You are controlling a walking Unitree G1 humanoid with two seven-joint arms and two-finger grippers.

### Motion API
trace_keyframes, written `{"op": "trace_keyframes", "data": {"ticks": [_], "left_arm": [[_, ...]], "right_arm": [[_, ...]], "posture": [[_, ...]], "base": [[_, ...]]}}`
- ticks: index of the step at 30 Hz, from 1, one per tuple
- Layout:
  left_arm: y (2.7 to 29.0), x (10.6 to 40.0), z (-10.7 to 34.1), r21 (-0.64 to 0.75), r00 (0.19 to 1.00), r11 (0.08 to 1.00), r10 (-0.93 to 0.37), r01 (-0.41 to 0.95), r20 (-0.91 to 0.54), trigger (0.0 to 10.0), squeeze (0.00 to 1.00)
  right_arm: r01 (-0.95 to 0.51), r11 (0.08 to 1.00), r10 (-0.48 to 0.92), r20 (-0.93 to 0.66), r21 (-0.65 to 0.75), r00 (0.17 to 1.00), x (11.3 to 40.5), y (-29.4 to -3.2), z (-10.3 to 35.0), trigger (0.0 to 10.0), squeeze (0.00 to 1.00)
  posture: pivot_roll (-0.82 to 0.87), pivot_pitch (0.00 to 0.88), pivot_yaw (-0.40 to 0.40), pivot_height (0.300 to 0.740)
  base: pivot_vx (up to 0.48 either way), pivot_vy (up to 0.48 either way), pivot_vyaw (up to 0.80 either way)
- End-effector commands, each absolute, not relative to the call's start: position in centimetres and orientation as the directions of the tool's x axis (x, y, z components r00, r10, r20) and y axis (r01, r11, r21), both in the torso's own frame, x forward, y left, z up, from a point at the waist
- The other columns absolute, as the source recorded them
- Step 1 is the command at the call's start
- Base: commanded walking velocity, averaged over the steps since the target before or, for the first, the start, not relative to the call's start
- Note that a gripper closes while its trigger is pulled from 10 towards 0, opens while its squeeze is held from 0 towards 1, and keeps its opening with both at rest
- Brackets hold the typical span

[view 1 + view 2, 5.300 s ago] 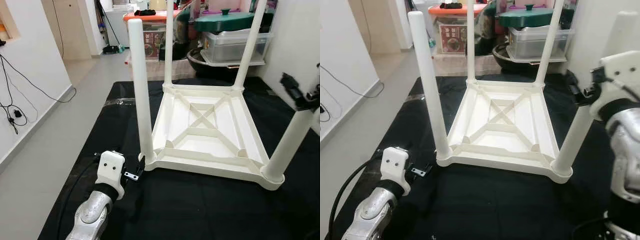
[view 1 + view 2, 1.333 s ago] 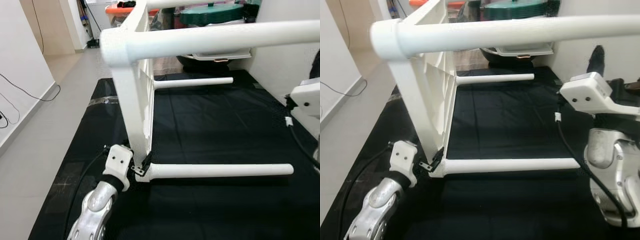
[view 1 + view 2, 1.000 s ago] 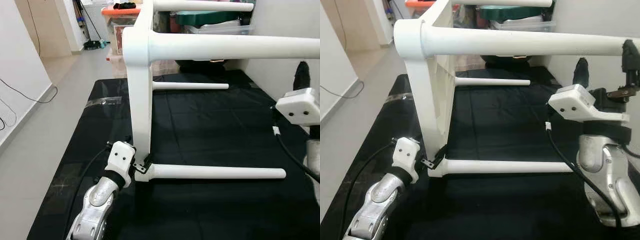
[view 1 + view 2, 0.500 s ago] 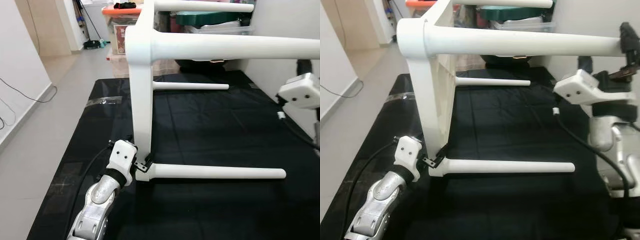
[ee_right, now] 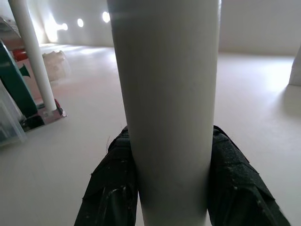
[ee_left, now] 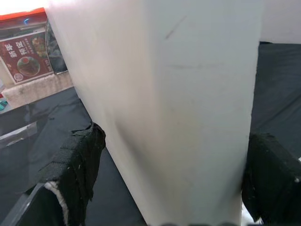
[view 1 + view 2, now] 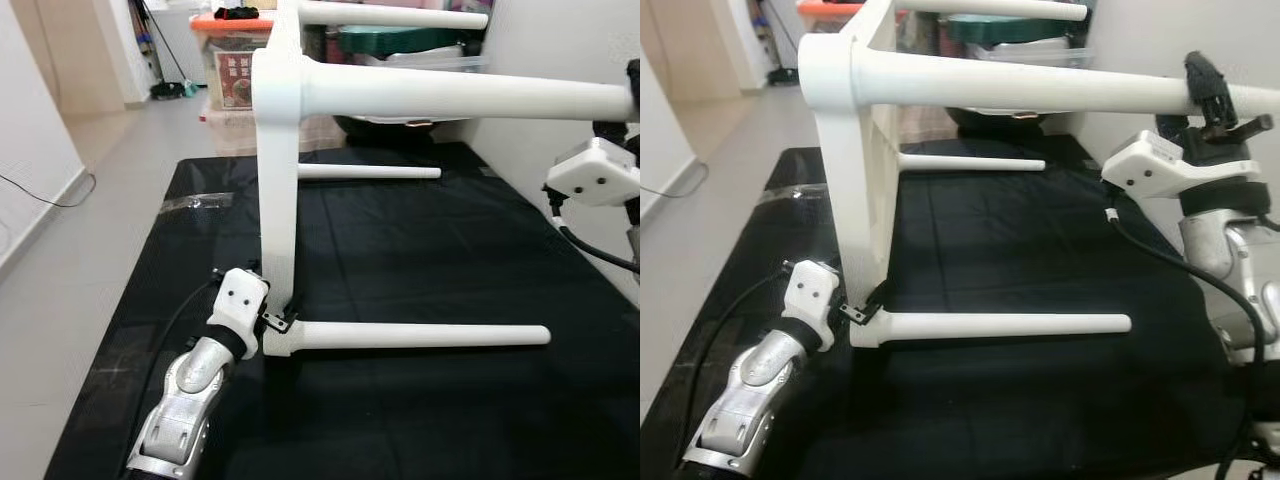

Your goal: Building children table

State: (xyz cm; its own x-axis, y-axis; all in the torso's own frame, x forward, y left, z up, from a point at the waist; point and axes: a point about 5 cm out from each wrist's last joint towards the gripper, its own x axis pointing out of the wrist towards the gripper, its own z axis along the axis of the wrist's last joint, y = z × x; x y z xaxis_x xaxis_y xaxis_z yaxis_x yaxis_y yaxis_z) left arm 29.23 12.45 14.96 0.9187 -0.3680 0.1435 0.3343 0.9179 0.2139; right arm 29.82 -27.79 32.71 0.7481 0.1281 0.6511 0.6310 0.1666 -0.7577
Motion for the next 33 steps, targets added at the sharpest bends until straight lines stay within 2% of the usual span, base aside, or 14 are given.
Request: {"op": "trace_keyframes", "data": {"ticks": [1, 11, 12, 13, 15, 16, 18, 19, 20, 25, 26, 27, 30, 33], "left_arm": [[14.6, 29.7, 15.5, 0.231, 0.942, 0.939, -0.296, 0.256, 0.160, 10.0, 0.00], [16.4, 30.8, 16.5, 0.271, 0.953, 0.944, -0.241, 0.187, 0.184, 10.0, 0.00], [17.0, 31.1, 17.2, 0.288, 0.953, 0.943, -0.230, 0.167, 0.199, 10.0, 0.00], [17.0, 31.1, 17.2, 0.288, 0.953, 0.943, -0.230, 0.167, 0.199, 10.0, 0.00], [18.0, 31.5, 18.5, 0.316, 0.950, 0.939, -0.213, 0.134, 0.230, 10.0, 0.00], [18.0, 31.5, 18.5, 0.316, 0.950, 0.939, -0.213, 0.134, 0.230, 10.0, 0.00], [19.1, 31.8, 20.3, 0.364, 0.942, 0.926, -0.205, 0.099, 0.266, 10.0, 0.00], [19.1, 31.8, 20.3, 0.364, 0.942, 0.926, -0.205, 0.099, 0.266, 10.0, 0.00], [20.3, 32.1, 22.4, 0.414, 0.932, 0.909, -0.194, 0.054, 0.305, 10.0, 0.00], [22.0, 32.3, 25.0, 0.459, 0.919, 0.889, -0.182, 0.001, 0.350, 10.0, 0.00], [23.3, 32.5, 27.3, 0.516, 0.904, 0.856, -0.195, -0.032, 0.380, 10.0, 0.00], [23.3, 32.5, 27.3, 0.516, 0.904, 0.856, -0.195, -0.032, 0.380, 10.0, 0.00], [25.6, 32.8, 34.3, 0.665, 0.862, 0.739, -0.267, -0.104, 0.431, 10.0, 0.00], [25.9, 32.9, 35.6, 0.689, 0.855, 0.715, -0.283, -0.114, 0.435, 10.0, 0.00]], "right_arm": [[0.611, 0.191, 0.141, 0.637, -0.769, 0.758, 30.1, -27.6, 32.5, 0.0, 0.00], [0.626, 0.261, 0.130, 0.669, -0.735, 0.731, 30.7, -27.5, 33.8, 0.0, 0.00], [0.617, 0.325, 0.074, 0.670, -0.717, 0.739, 31.0, -27.9, 34.3, 0.0, 0.00], [0.617, 0.325, 0.074, 0.670, -0.717, 0.739, 31.0, -27.9, 34.3, 0.0, 0.00], [0.580, 0.443, -0.027, 0.636, -0.684, 0.771, 31.6, -28.7, 34.1, 0.0, 0.00], [0.580, 0.443, -0.027, 0.636, -0.684, 0.771, 31.6, -28.7, 34.1, 0.0, 0.00], [0.542, 0.540, -0.109, 0.585, -0.644, 0.804, 32.3, -29.4, 33.5, 0.0, 0.00], [0.542, 0.540, -0.109, 0.585, -0.644, 0.804, 32.3, -29.4, 33.5, 0.0, 0.00], [0.507, 0.619, -0.168, 0.529, -0.600, 0.832, 32.8, -29.9, 32.7, 0.0, 0.00], [0.473, 0.695, -0.216, 0.470, -0.541, 0.856, 33.3, -30.1, 31.8, 0.0, 0.00], [0.441, 0.745, -0.247, 0.408, -0.500, 0.879, 33.7, -30.2, 30.7, 0.0, 0.00], [0.441, 0.745, -0.247, 0.408, -0.500, 0.879, 33.7, -30.2, 30.7, 0.0, 0.00], [0.331, 0.862, -0.263, 0.219, -0.384, 0.940, 34.5, -29.1, 26.8, 0.0, 0.00], [0.303, 0.883, -0.252, 0.181, -0.359, 0.951, 34.5, -28.5, 26.0, 0.0, 0.00]], "posture": [[-0.15, 0.000, -0.022, 0.740], [-0.14, 0.000, -0.020, 0.740], [-0.14, 0.000, -0.020, 0.740], [-0.14, 0.000, -0.020, 0.740], [-0.14, 0.000, -0.023, 0.740], [-0.14, 0.000, -0.023, 0.740], [-0.13, 0.000, -0.028, 0.740], [-0.13, 0.000, -0.028, 0.740], [-0.12, 0.000, -0.030, 0.740], [-0.11, 0.000, -0.033, 0.740], [-0.09, 0.000, -0.041, 0.740], [-0.09, 0.000, -0.041, 0.740], [-0.06, 0.000, -0.040, 0.740], [-0.06, 0.000, -0.039, 0.740]], "base": [[0.000, 0.000, 0.00], [0.000, 0.000, 0.00], [0.000, 0.000, 0.00], [0.000, 0.000, 0.00], [0.000, 0.000, 0.00], [0.000, 0.000, 0.00], [0.000, 0.000, 0.00], [0.000, 0.000, 0.00], [0.000, 0.000, 0.00], [0.000, 0.000, 0.00], [0.000, 0.000, 0.00], [0.000, 0.000, 0.00], [0.000, 0.000, 0.00], [0.000, 0.000, 0.00]]}}
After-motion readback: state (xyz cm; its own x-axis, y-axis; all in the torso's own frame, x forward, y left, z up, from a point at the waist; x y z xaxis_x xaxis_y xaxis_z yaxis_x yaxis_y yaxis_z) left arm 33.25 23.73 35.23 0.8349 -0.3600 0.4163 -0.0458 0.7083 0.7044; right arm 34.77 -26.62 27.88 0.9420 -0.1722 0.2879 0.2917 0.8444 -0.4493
